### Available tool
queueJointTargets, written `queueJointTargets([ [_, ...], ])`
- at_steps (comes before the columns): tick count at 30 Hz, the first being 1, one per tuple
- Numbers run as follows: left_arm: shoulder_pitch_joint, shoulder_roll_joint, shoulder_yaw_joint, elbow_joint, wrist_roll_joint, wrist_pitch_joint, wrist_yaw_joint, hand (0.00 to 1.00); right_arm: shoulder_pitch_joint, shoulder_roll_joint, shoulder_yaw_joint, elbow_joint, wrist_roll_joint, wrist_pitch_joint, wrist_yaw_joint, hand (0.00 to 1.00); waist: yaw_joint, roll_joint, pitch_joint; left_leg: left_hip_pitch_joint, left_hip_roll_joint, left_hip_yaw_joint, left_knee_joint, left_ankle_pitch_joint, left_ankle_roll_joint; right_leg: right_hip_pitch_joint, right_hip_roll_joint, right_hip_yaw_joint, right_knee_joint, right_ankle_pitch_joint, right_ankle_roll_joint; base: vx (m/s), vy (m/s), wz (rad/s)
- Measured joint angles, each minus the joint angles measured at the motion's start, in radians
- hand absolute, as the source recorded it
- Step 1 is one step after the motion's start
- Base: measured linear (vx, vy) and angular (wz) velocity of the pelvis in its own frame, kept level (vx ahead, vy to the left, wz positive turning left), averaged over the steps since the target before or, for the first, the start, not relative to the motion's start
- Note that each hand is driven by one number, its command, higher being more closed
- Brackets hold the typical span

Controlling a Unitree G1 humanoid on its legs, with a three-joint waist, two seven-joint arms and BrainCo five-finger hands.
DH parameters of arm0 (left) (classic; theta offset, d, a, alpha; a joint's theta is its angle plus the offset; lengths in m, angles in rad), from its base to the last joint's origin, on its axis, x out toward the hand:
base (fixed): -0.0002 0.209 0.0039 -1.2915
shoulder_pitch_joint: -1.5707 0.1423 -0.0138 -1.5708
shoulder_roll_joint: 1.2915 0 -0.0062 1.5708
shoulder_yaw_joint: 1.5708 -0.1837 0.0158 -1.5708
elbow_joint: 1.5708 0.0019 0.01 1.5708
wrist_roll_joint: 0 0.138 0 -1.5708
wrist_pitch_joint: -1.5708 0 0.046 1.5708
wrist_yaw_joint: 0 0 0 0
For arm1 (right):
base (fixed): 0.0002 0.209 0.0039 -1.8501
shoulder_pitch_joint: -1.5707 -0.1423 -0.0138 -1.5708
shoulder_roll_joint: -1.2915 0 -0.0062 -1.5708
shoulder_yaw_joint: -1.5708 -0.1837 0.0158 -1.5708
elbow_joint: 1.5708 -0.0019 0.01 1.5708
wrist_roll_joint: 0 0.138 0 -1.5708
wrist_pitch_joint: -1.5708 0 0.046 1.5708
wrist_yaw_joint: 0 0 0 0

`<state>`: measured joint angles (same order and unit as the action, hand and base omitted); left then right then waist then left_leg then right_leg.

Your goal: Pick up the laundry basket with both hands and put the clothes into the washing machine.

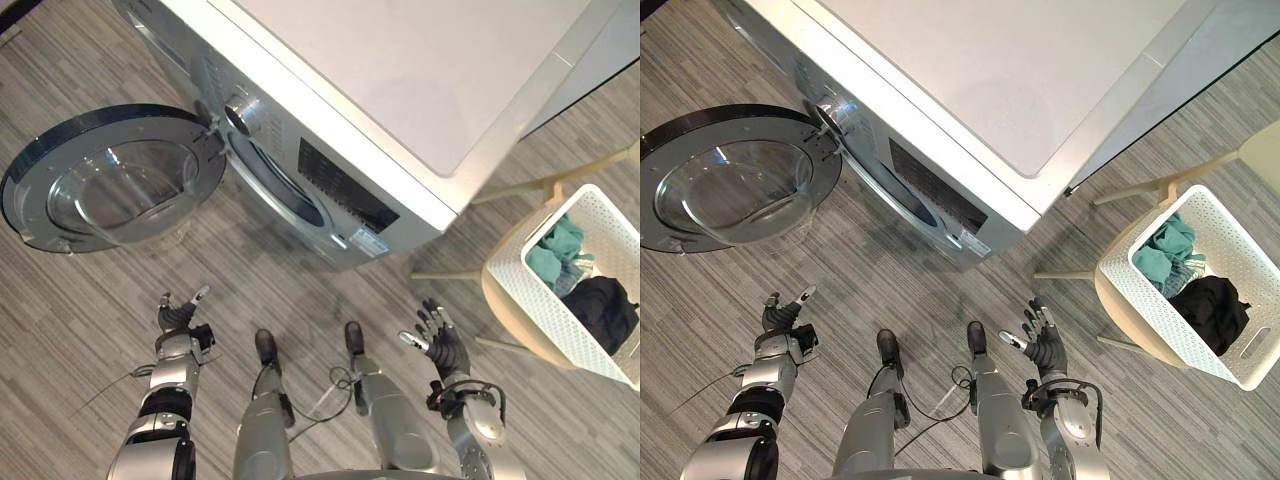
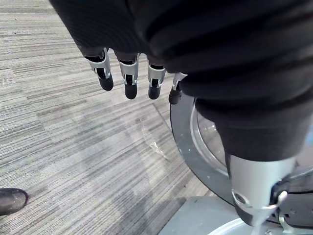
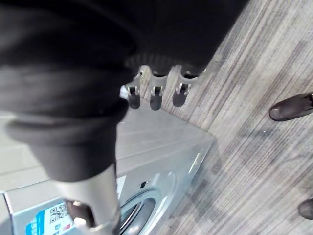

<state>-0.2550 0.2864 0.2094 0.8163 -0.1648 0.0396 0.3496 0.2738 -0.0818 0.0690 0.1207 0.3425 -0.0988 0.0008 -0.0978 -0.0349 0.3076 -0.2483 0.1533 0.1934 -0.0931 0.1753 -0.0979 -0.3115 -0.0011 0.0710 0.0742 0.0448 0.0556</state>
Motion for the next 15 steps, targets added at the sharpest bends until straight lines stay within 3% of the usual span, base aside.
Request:
queueJointTargets([
  [3, 0.068, -0.052, 0.0, 0.001, 0.011, 0.0, -0.006, 0.0, -0.002, 0.008, -0.033, 0.104, -0.034, 0.013, 0.0, 0.0, 0.0, 0.013, -0.046, 0.042, -0.002, -0.013, 0.0, 0.0, -0.001, 0.056, -0.003, -0.018, -0.008, -0.009, -0.004, 0.02, -0.009, 0.17],
  [7, 0.173, -0.135, 0.001, 0.049, 0.029, -0.001, -0.048, 0.0, -0.018, 0.01, -0.124, 0.299, -0.103, 0.034, -0.007, 0.0, 0.002, 0.058, -0.109, 0.071, -0.005, -0.047, -0.001, -0.006, -0.003, 0.103, -0.009, -0.059, 0.0, -0.038, -0.003, -0.02, 0.02, 0.31],
  [11, 0.326, -0.253, 0.085, 0.143, 0.062, 0.001, -0.104, 0.0, -0.09, -0.008, -0.265, 0.568, -0.179, 0.08, -0.043, 0.0, 0.01, 0.099, -0.15, 0.138, -0.019, -0.046, 0.049, -0.077, 0.011, 0.162, -0.023, -0.035, 0.052, -0.082, 0.01, -0.01, 0.052, -0.03],
  [15, 0.401, -0.301, 0.158, 0.155, 0.061, 0.0, -0.143, 0.0, -0.085, -0.006, -0.298, 0.591, -0.174, 0.086, -0.053, 0.0, 0.043, 0.105, -0.172, 0.143, -0.038, -0.117, 0.187, -0.178, -0.014, 0.163, -0.019, 0.04, 0.109, -0.11, 0.013, -0.03, 0.032, -0.48],
])
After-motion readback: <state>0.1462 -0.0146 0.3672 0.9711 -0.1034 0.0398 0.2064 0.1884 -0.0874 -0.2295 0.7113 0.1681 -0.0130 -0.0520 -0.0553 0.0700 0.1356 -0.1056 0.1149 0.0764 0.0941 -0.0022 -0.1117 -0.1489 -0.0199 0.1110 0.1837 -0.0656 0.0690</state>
